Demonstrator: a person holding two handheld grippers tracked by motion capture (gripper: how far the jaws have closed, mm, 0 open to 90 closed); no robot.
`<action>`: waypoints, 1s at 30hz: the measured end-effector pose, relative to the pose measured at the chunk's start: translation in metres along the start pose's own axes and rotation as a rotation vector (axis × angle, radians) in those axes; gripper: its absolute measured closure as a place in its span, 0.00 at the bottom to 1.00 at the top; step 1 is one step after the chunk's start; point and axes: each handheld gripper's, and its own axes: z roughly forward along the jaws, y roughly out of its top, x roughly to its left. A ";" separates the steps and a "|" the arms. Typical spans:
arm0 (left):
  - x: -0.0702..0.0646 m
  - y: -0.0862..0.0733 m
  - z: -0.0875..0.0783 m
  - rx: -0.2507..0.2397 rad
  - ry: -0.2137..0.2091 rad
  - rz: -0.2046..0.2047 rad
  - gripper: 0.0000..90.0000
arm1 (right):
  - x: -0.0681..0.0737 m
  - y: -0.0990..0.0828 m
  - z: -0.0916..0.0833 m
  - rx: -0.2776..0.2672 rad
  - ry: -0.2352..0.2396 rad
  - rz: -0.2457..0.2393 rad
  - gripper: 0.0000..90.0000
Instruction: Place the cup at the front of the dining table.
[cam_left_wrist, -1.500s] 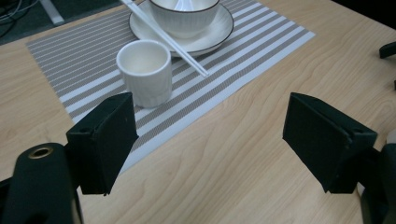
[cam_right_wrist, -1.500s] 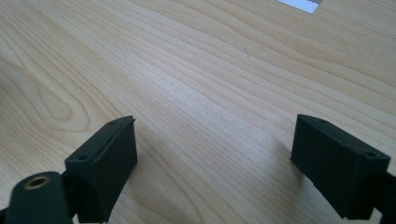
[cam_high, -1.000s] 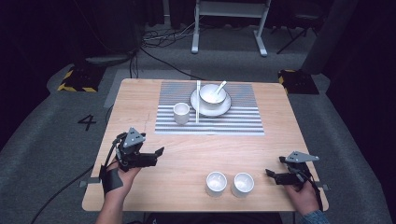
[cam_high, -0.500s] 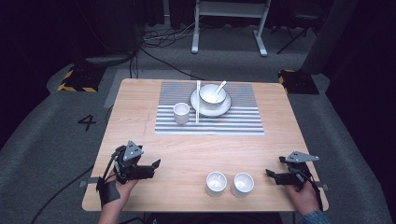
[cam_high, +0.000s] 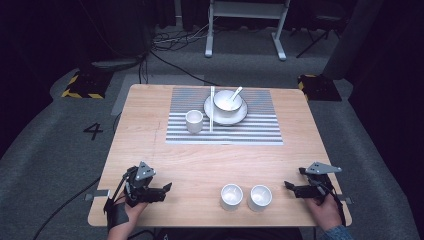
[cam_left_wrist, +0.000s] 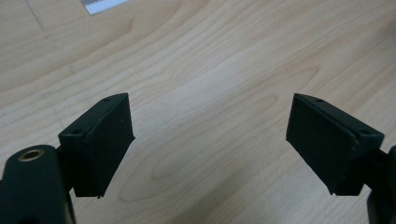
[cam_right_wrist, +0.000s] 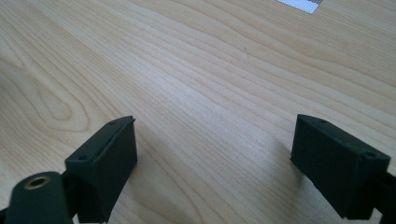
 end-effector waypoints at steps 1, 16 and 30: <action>0.000 -0.001 0.000 0.014 0.000 0.007 0.17 | 0.000 0.000 0.000 0.000 0.001 -0.001 0.16; -0.002 -0.019 0.008 0.129 -0.004 0.040 0.16 | 0.000 0.000 0.000 0.000 0.000 0.000 0.16; 0.001 -0.030 0.011 0.062 -0.021 0.052 0.02 | 0.000 0.000 0.000 0.000 0.001 0.000 0.16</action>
